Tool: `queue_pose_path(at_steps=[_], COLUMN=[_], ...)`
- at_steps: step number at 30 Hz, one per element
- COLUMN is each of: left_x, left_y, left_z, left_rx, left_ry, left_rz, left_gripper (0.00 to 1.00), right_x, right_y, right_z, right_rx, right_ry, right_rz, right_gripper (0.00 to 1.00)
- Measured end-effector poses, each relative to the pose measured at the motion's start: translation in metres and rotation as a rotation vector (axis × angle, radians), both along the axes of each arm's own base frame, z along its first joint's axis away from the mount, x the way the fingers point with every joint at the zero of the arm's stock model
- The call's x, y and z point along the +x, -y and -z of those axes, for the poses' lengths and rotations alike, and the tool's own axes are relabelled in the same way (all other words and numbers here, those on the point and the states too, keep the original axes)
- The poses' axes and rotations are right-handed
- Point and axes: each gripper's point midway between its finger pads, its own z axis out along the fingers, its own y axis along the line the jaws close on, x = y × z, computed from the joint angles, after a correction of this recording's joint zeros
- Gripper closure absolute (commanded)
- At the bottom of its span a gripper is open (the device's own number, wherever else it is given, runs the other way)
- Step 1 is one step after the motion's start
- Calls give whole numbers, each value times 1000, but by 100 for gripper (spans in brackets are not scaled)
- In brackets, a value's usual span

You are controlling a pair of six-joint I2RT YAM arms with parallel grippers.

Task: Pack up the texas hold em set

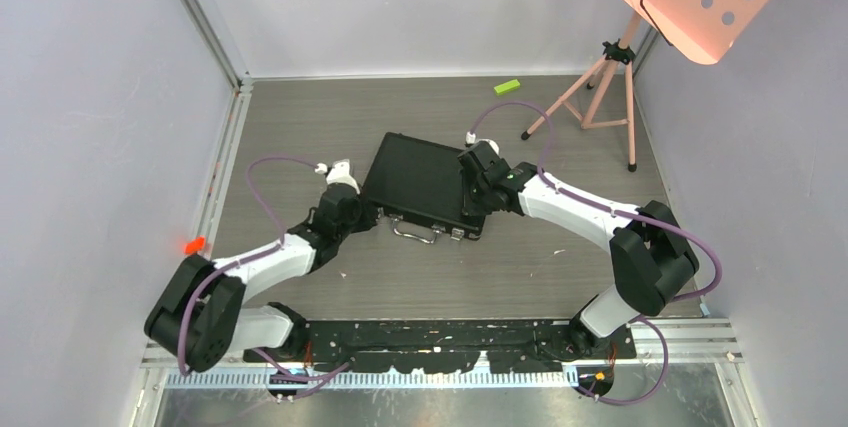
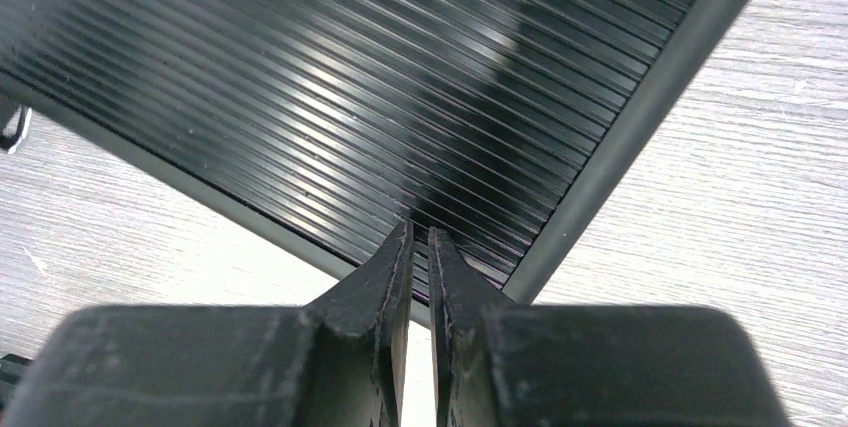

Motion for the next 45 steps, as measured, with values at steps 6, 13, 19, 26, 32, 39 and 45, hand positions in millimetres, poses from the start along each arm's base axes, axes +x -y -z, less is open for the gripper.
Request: queue_pose_path(at_steps=[6,13,19,26,32,39,45], left_x=[29,30,29,17,18,14,5], left_y=[6,6,6,18,28,31,8], left_z=[3,2,5,38,37,33,32], left_rx=[-108,-160,-232,-377,-518,-464,-196], left_ry=[131,168,153,53,43,-14,-113], left_rz=[-97,-137,-193,-240,-256,-233,-259], left_gripper=[100,100,100,100,100,100,100], right_x=[2,2,2,2,2,0,-3], right_y=[2,2,2,2,2,3,4], right_z=[0,0,0,0,0,0,0], right_rx=[-6,-7,-6,-5,-4,-5,-9], right_ry=[5,6,7,7,7,4,-2], right_rz=[8,9,9,8,7,6,-1], right_gripper=[83,83,83,83,83,83,83])
